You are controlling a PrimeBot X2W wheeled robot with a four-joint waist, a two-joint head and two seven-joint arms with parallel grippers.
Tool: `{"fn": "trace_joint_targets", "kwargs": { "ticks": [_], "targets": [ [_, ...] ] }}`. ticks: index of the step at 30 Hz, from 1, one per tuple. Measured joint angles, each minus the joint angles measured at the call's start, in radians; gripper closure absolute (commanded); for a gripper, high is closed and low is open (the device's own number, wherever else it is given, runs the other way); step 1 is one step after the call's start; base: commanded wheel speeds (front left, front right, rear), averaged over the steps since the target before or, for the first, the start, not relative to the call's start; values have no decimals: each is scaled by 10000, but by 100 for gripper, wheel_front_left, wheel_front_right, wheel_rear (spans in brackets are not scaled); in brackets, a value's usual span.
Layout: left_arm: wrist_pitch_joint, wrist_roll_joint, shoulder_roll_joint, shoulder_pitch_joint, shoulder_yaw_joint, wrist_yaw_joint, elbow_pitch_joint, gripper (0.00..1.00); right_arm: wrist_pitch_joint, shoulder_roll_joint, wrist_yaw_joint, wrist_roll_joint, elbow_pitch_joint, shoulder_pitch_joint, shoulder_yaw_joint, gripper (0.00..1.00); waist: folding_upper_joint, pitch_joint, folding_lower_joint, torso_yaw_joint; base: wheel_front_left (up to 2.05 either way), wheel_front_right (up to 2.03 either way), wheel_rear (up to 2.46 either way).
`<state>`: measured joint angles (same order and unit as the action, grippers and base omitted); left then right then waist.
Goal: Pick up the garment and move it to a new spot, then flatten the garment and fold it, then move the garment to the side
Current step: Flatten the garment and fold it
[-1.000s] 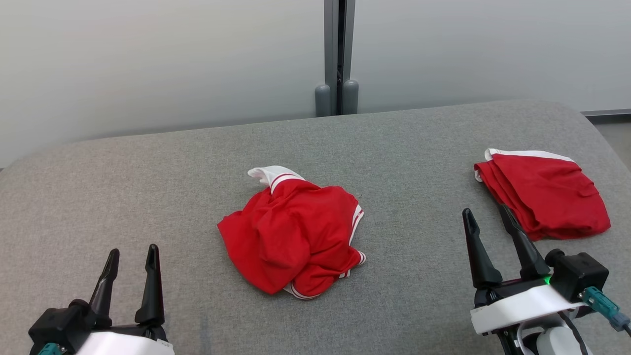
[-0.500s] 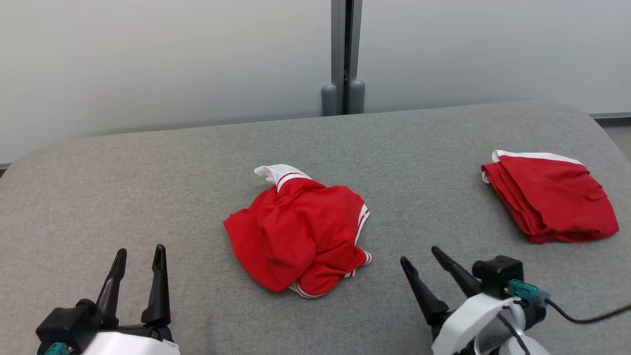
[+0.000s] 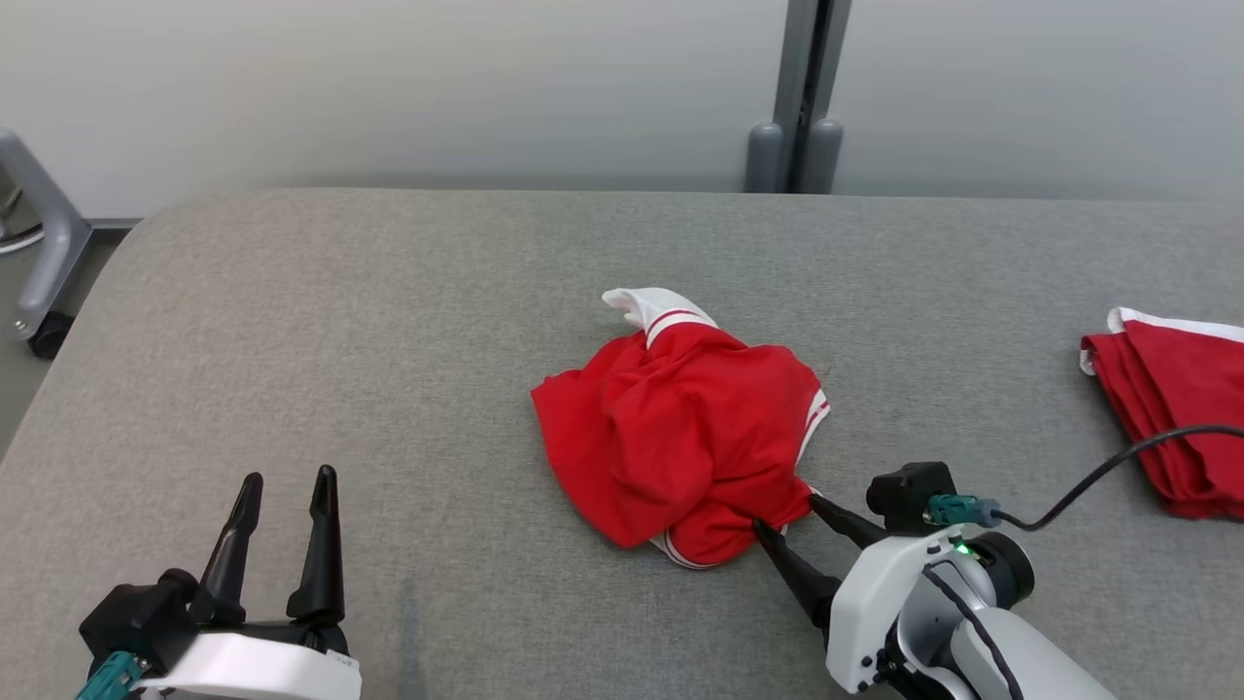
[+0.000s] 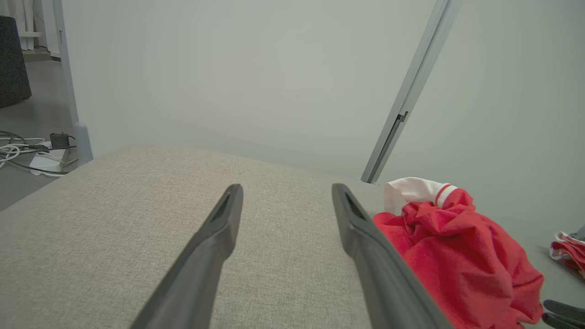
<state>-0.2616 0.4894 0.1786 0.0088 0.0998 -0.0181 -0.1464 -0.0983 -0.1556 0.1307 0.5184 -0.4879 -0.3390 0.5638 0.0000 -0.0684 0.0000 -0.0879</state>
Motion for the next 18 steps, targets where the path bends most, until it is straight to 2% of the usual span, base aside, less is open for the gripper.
{"fn": "trace_joint_targets", "kwargs": {
  "ticks": [6, 7, 9, 14, 18],
  "targets": [
    [0, 4, -65, -164, -42, -196, -257, 0, 215, 136, 0, -351, -1068, -568, -31, 0, 0, -187, 0, -520, 0, 0, 0],
    [0, 6, -75, -177, -63, -230, -293, 0, 276, 174, 0, -364, -1212, -621, -38, 23, 0, -206, 0, -586, 0, 0, 0],
    [0, 10, -79, -198, -86, -272, -378, 0, 405, 232, 0, -445, -1536, -741, -38, 100, 0, -235, 0, -698, 0, 0, 0],
    [0, -23, -134, -285, -165, -337, -543, 0, 786, 286, 0, -435, -1977, -1034, -35, 100, 0, -144, 0, -809, 0, 0, 0],
    [0, -79, -171, -283, -240, -337, -594, 0, 828, 242, 0, -219, -1776, -1267, -27, 100, 0, 22, 0, -732, 0, 0, 0]
  ]
}}
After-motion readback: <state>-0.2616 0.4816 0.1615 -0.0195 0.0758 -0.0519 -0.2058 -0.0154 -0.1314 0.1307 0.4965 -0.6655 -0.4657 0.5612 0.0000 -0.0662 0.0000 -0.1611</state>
